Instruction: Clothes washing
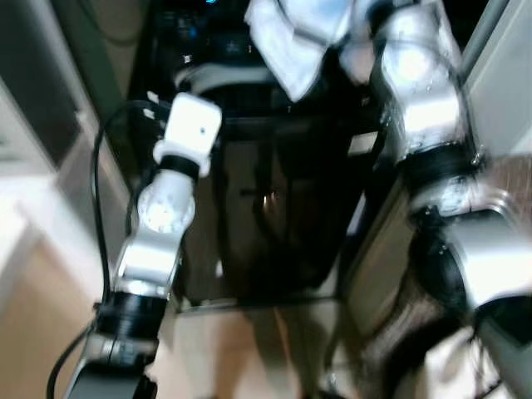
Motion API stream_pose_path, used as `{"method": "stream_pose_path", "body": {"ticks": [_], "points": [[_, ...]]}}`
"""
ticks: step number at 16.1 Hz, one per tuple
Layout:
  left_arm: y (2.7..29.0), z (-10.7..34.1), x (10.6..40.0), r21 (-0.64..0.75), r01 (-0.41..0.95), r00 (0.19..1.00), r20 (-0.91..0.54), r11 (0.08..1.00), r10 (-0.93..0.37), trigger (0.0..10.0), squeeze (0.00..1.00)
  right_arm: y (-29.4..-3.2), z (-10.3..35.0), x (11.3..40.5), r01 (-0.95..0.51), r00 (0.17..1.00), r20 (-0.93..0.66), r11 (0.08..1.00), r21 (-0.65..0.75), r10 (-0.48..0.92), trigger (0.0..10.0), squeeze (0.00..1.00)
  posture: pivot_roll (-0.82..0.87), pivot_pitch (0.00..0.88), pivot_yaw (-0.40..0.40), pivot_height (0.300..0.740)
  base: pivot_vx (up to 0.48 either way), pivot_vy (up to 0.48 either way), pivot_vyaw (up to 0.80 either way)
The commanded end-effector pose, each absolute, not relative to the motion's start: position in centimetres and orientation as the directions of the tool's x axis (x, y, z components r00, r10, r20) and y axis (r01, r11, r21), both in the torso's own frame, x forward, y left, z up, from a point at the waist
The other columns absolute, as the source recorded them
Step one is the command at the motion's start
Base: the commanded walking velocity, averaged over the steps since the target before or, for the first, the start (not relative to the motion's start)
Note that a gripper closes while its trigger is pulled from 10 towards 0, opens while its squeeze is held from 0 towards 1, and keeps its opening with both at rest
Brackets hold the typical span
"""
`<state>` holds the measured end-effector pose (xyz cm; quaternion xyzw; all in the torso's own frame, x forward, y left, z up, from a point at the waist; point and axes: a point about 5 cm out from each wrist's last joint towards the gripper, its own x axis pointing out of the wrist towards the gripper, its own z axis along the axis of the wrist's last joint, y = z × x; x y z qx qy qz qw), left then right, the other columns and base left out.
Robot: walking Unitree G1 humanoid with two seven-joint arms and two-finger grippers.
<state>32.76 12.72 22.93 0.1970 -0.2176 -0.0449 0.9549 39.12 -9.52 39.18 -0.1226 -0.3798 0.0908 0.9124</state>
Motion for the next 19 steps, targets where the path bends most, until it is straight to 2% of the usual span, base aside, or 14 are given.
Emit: {"method": "stream_pose_path", "body": {"ticks": [1, 7, 9, 10, 11, 13, 14, 16, 17, 18, 19], "points": [[11.9, 24.0, 32.3, 0.412, 0.004, 0.878, 0.436, 0.911, -0.2, 10.0, 0.0, -10.2, 40.1, 39.6, -0.036, 0.709, 0.658, 0.944, -0.327, 0.254, 10.0, 0.0, 0.0, 0.0, -0.042, 0.74, 0.472, 0.0, 0.0], [12.6, 24.5, 31.2, 0.422, -0.017, 0.876, 0.443, 0.906, -0.19, 10.0, 0.0, -10.9, 38.4, 41.5, 0.018, 0.839, 0.512, 0.93, -0.367, 0.186, 10.0, 0.0, 0.09, 0.0, -0.083, 0.74, 0.479, 0.0, 0.0], [12.9, 25.1, 30.3, 0.434, -0.044, 0.876, 0.45, 0.9, -0.174, 10.0, 0.0, -9.8, 36.3, 42.1, 0.013, 0.898, 0.412, 0.927, -0.375, 0.154, 10.0, 0.0, 0.12, 0.019, -0.08, 0.74, 0.392, 0.0, 0.0], [12.6, 25.8, 29.8, 0.435, -0.032, 0.864, 0.465, 0.9, -0.194, 10.0, 0.0, -8.9, 33.2, 42.6, -0.069, 0.947, 0.256, 0.904, -0.423, 0.192, 10.0, 0.0, 0.14, 0.034, -0.081, 0.74, 0.0, 0.0, 0.0], [12.2, 26.9, 29.2, 0.44, -0.021, 0.843, 0.49, 0.898, -0.221, 10.0, 0.0, -8.7, 29.7, 42.8, -0.085, 0.974, 0.139, 0.851, -0.518, 0.181, 10.0, 1.0, 0.15, 0.054, -0.089, 0.74, 0.0, 0.0, 0.0], [12.2, 27.4, 28.7, 0.438, -0.02, 0.835, 0.502, 0.899, -0.226, 10.0, 0.0, -8.8, 28.1, 42.8, -0.079, 0.983, 0.095, 0.831, -0.55, 0.156, 10.0, 1.0, 0.16, 0.068, -0.093, 0.74, 0.0, 0.0, 0.0], [12.2, 27.4, 28.6, 0.438, -0.02, 0.836, 0.5, 0.899, -0.225, 10.0, 0.0, -8.9, 28.0, 42.8, -0.079, 0.985, 0.088, 0.848, -0.524, 0.146, 10.0, 1.0, 0.16, 0.072, -0.091, 0.74, 0.0, 0.0, 0.0], [11.9, 27.3, 28.2, 0.435, -0.004, 0.84, 0.49, 0.9, -0.233, 10.0, 0.0, -8.9, 27.6, 42.8, -0.118, 0.99, 0.036, 0.934, -0.336, 0.138, 10.0, 1.0, 0.16, 0.071, -0.096, 0.74, 0.0, 0.0, 0.0], [11.9, 27.3, 28.2, 0.431, 0.0, 0.844, 0.483, 0.902, -0.231, 10.0, 0.0, -9.0, 27.3, 42.9, -0.13, 0.99, 0.004, 0.939, -0.319, 0.138, 10.0, 1.0, 0.16, 0.067, -0.096, 0.74, 0.0, 0.0, 0.0], [11.9, 27.3, 28.3, 0.428, 0.004, 0.848, 0.478, 0.904, -0.23, 10.0, 0.0, -9.1, 27.0, 42.9, -0.143, 0.989, -0.028, 0.896, -0.421, 0.145, 10.0, 1.0, 0.16, 0.067, -0.095, 0.74, 0.0, 0.0, 0.0], [11.9, 27.3, 28.3, 0.433, 0.007, 0.851, 0.471, 0.901, -0.233, 10.0, 0.0, -9.1, 26.4, 42.8, -0.171, 0.983, -0.075, 0.705, -0.688, 0.166, 10.0, 1.0, 0.15, 0.07, -0.089, 0.74, 0.0, 0.0, 0.0]]}}
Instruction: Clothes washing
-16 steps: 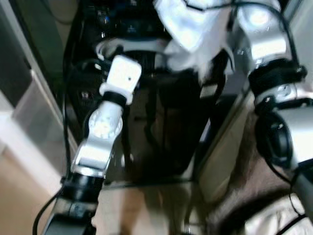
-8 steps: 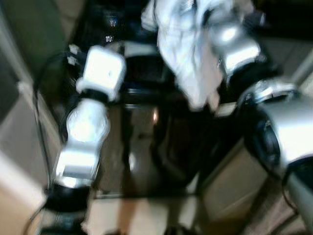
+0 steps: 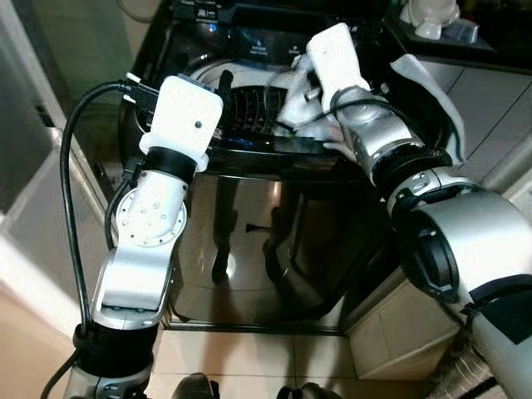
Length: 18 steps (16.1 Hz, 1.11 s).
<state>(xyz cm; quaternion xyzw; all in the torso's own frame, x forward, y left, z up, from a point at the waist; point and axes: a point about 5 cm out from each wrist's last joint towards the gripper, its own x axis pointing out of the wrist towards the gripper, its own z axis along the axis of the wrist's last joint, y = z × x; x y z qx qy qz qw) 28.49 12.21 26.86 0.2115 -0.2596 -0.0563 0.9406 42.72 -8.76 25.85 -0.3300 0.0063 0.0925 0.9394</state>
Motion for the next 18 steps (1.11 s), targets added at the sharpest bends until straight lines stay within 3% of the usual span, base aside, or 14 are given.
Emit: {"method": "stream_pose_path", "body": {"ticks": [1, 2, 3, 4, 5, 6, 7, 8, 10, 11, 14, 16, 18], "points": [[11.9, 27.3, 28.3, 0.435, 0.008, 0.852, 0.468, 0.9, -0.234, 10.0, 0.0, -9.1, 26.3, 42.8, -0.172, 0.982, -0.085, 0.602, -0.78, 0.17, 10.0, 1.0, 0.15, 0.07, -0.089, 0.74, 0.0, 0.0, 0.0], [11.9, 27.2, 28.3, 0.439, 0.01, 0.854, 0.463, 0.899, -0.236, 10.0, 0.0, -9.3, 27.0, 42.9, -0.118, 0.984, -0.054, 0.395, -0.911, 0.169, 10.0, 1.0, 0.15, 0.069, -0.085, 0.74, 0.0, 0.0, 0.0], [11.8, 27.2, 28.4, 0.44, 0.013, 0.855, 0.461, 0.898, -0.239, 10.0, 0.0, -9.5, 28.1, 42.9, -0.068, 0.987, -0.004, 0.398, -0.915, 0.161, 10.0, 1.0, 0.14, 0.066, -0.088, 0.74, 0.0, 0.0, 0.0], [11.7, 27.2, 28.4, 0.442, 0.011, 0.855, 0.461, 0.897, -0.237, 10.0, 0.0, -9.8, 29.1, 43.0, -0.064, 0.99, 0.032, 0.634, -0.77, 0.139, 10.0, 1.0, 0.14, 0.057, -0.094, 0.74, 0.0, 0.0, 0.0], [11.6, 27.1, 28.6, 0.449, 0.008, 0.856, 0.459, 0.894, -0.238, 10.0, 0.0, -10.0, 29.9, 43.1, -0.111, 0.989, 0.053, 0.933, -0.342, 0.137, 10.0, 1.0, 0.14, 0.047, -0.101, 0.74, 0.0, 0.0, 0.0], [11.6, 27.0, 28.7, 0.456, 0.0, 0.859, 0.456, 0.89, -0.233, 10.0, 0.0, -10.2, 30.1, 43.1, -0.132, 0.986, 0.071, 0.972, -0.194, 0.148, 10.0, 0.0, 0.15, 0.032, -0.107, 0.74, 0.0, 0.0, 0.0], [12.0, 26.1, 29.2, 0.464, -0.021, 0.889, 0.414, 0.886, -0.195, 10.0, 0.0, -10.8, 29.9, 43.0, -0.138, 0.981, 0.126, 0.989, -0.059, 0.145, 10.0, 0.0, 0.14, 0.024, -0.107, 0.74, 0.0, 0.0, 0.0], [12.5, 25.2, 29.6, 0.451, -0.027, 0.911, 0.379, 0.892, -0.164, 10.0, 0.0, -11.6, 30.0, 42.8, -0.107, 0.966, 0.231, 0.994, -0.032, 0.112, 10.0, 0.0, 0.11, 0.008, -0.105, 0.74, 0.0, 0.0, 0.0], [12.8, 24.2, 29.7, 0.418, -0.02, 0.922, 0.358, 0.908, -0.145, 10.0, 0.0, -12.0, 29.0, 40.2, -0.04, 0.844, 0.531, 0.996, -0.08, 0.076, 10.0, 0.0, 0.08, 0.0, -0.093, 0.74, 0.0, 0.0, 0.0], [12.9, 23.8, 29.6, 0.392, -0.008, 0.926, 0.35, 0.92, -0.141, 10.0, 0.0, -11.7, 27.6, 38.5, -0.035, 0.82, 0.567, 0.996, -0.081, 0.075, 10.0, 0.0, 0.06, 0.0, -0.084, 0.74, 0.0, 0.0, 0.0], [13.2, 22.1, 29.7, 0.375, -0.01, 0.949, 0.296, 0.927, -0.11, 10.0, 0.0, -12.3, 21.1, 34.4, -0.056, 0.876, 0.476, 0.996, -0.069, 0.083, 10.0, 0.0, 0.02, 0.0, -0.06, 0.74, 0.0, 0.0, 0.0], [12.9, 21.2, 29.8, 0.385, 0.014, 0.953, 0.273, 0.923, -0.128, 10.0, 0.0, -15.1, 17.4, 31.6, 0.015, 0.909, 0.416, 0.999, -0.045, 0.005, 10.0, 0.0, 0.0, 0.0, -0.028, 0.74, 0.0, 0.0, 0.0], [12.6, 21.3, 30.1, 0.399, 0.024, 0.947, 0.285, 0.917, -0.149, 10.0, 0.0, -15.8, 13.8, 29.4, 0.044, 0.957, 0.289, 0.998, -0.048, -0.028, 10.0, 0.0, -0.01, 0.0, -0.02, 0.74, 0.0, 0.0, 0.0]]}}
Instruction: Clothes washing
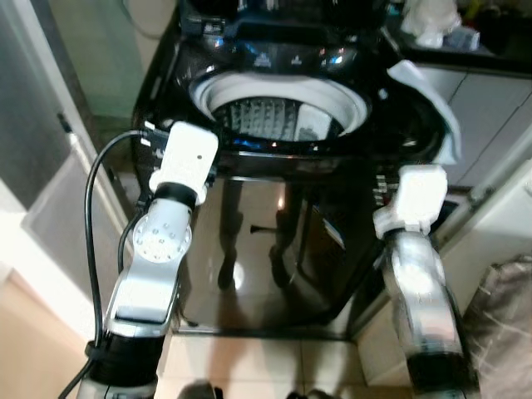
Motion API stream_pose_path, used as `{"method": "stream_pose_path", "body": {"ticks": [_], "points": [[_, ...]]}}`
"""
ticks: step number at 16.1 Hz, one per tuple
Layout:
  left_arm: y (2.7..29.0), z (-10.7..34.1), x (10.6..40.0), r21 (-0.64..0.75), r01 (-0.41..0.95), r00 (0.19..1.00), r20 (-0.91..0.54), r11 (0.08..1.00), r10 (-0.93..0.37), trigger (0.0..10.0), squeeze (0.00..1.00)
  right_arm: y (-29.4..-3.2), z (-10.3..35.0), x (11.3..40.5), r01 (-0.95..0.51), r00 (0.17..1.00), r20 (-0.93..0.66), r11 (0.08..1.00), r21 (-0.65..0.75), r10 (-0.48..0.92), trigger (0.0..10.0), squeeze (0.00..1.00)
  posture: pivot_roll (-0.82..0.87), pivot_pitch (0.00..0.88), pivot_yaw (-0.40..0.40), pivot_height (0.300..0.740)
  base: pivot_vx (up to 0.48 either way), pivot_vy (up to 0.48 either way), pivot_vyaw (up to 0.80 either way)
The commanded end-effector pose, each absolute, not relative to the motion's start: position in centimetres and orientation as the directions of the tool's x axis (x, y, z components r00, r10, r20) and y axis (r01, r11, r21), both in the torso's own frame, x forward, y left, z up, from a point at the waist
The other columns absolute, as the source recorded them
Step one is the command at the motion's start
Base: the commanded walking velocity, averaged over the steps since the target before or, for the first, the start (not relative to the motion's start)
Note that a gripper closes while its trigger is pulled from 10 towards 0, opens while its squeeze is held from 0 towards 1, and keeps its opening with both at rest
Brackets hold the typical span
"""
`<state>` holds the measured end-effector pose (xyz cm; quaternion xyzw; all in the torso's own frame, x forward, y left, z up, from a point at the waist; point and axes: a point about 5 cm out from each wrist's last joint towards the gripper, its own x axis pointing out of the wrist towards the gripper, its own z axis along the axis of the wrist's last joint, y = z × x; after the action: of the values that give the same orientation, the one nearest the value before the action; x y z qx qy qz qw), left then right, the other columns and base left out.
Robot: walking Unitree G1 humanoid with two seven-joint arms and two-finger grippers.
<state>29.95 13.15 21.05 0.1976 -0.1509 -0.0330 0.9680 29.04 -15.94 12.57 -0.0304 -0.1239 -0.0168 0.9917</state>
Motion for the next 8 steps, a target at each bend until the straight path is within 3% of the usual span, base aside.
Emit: {"method": "stream_pose_path", "body": {"ticks": [1, 4, 8], "points": [[12.6, 20.8, 30.4, 0.402, 0.036, 0.951, 0.269, 0.915, -0.155, 10.0, 0.0, -16.6, 14.2, 29.7, 0.06, 0.955, 0.292, 0.997, -0.045, -0.044, 10.0, 0.0, -0.02, 0.0, -0.018, 0.74, 0.0, 0.0, 0.0], [12.9, 17.8, 30.2, 0.436, 0.081, 0.97, 0.172, 0.896, -0.171, 10.0, 0.0, -15.7, 13.1, 30.9, 0.038, 0.978, 0.204, 0.999, -0.005, -0.036, 10.0, 0.0, -0.01, 0.0, 0.002, 0.74, 0.0, 0.0, 0.0], [13.7, 17.8, 30.5, 0.337, 0.031, 0.976, 0.194, 0.941, -0.101, 10.0, 0.0, -13.4, 13.6, 32.2, -0.024, 0.976, 0.215, 0.999, -0.021, 0.028, 10.0, 0.0, 0.01, 0.0, 0.021, 0.74, 0.0, 0.0, 0.0]]}}
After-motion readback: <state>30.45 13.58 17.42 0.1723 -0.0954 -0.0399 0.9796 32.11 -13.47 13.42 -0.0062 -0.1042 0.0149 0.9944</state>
